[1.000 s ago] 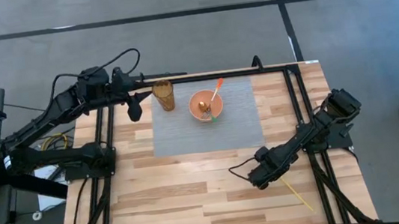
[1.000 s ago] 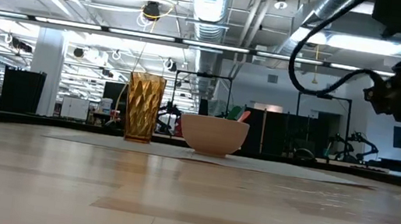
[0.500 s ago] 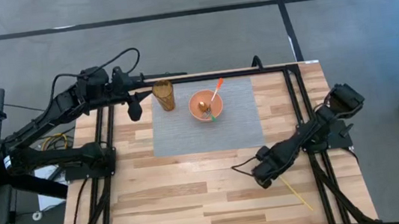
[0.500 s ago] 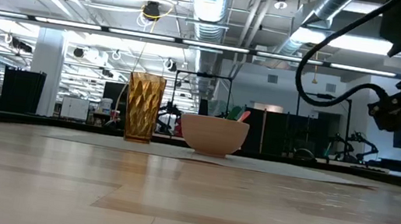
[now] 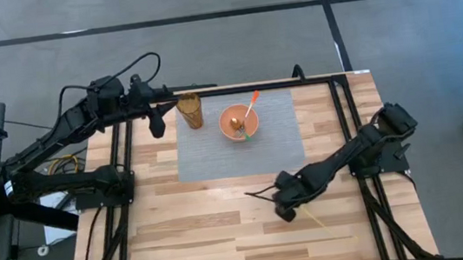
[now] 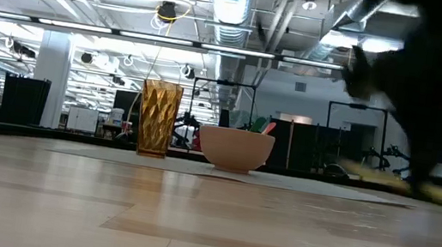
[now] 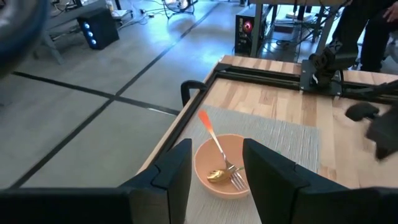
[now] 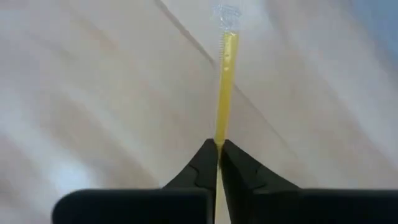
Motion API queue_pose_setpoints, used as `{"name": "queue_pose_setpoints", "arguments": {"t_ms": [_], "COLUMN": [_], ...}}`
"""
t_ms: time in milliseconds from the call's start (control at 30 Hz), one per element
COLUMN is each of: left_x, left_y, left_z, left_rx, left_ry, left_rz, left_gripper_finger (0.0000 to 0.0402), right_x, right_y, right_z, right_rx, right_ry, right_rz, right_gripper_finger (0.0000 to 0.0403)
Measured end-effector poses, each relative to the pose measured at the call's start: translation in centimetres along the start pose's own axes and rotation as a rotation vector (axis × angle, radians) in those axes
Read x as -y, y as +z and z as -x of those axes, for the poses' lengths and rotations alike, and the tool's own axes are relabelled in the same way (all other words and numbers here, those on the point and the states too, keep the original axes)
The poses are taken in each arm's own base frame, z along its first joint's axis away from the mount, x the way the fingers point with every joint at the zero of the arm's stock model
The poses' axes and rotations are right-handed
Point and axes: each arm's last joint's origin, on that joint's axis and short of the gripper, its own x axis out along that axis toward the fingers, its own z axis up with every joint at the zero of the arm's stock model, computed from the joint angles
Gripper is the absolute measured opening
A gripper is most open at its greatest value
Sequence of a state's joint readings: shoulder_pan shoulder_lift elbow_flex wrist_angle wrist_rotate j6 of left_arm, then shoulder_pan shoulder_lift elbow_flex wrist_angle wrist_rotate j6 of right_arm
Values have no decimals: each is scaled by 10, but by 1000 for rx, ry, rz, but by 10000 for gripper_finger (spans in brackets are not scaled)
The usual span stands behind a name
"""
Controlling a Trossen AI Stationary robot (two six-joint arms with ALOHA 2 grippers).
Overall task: Pick & Place Utensil
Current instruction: Put the yellow straw into the orange glass cup
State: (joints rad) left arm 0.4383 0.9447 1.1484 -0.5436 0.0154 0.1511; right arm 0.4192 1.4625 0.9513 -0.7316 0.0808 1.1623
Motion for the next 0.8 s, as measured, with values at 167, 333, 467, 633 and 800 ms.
{"name": "queue_pose_setpoints", "arguments": {"t_ms": [167, 333, 467, 633, 800], "left_x": [0, 0, 1, 2, 2], "left_y": [2, -1, -5, -8, -8], "left_z": [0, 6, 17, 40, 57], "left_rx": [16, -8, -32, -16, 35], "left_ry": [1, -2, -5, -3, 3], "left_rz": [51, 52, 56, 63, 80], "left_gripper_finger": [145, 145, 145, 145, 145], "right_x": [-26, -46, -54, -49, -32], "right_y": [40, 84, 119, 154, 189], "right_z": [38, 80, 117, 150, 165], "right_rx": [252, 633, 948, 1275, 1491], "right_ry": [89, 101, 46, -52, -92], "right_rz": [161, 347, 497, 625, 654], "right_gripper_finger": [11, 7, 6, 3, 4]}}
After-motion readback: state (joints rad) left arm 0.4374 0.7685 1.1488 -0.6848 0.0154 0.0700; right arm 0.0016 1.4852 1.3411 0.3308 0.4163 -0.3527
